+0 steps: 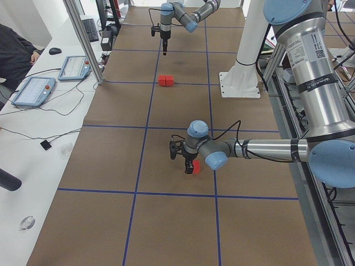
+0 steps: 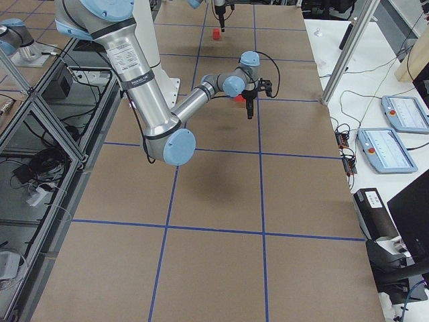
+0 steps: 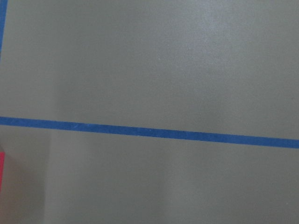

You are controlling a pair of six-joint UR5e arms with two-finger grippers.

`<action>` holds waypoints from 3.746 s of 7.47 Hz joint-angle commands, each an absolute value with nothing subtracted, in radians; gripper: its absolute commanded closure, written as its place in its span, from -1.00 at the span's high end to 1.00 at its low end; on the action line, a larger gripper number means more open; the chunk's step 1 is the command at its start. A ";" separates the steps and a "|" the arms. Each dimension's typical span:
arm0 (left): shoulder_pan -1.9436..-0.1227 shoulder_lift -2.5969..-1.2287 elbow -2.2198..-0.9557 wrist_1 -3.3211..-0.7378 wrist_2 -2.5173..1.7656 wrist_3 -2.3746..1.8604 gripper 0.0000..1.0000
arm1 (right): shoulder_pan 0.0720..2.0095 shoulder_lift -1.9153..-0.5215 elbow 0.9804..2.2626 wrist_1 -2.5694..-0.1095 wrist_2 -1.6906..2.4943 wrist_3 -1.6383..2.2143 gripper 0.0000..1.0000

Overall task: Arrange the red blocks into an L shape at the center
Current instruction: 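Lower the left gripper onto the red cube at the table edge and grasp, then carry the red cube with the left gripper toward the centre cubes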

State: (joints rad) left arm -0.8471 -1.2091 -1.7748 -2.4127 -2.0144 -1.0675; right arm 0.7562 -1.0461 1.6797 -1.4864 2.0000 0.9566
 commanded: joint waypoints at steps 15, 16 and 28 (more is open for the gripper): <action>-0.787 -1.344 -2.072 -1.912 -2.037 -1.083 -1.00 | 0.762 -1.057 1.704 -1.486 2.016 0.956 0.98; -0.785 -1.488 -2.069 -1.772 -2.037 -1.229 -1.00 | 0.764 -1.063 1.703 -1.486 2.014 0.956 0.98; -0.692 -2.496 -1.295 -1.474 -1.902 -2.375 -1.00 | 0.931 -1.196 1.701 -1.486 2.151 0.624 0.98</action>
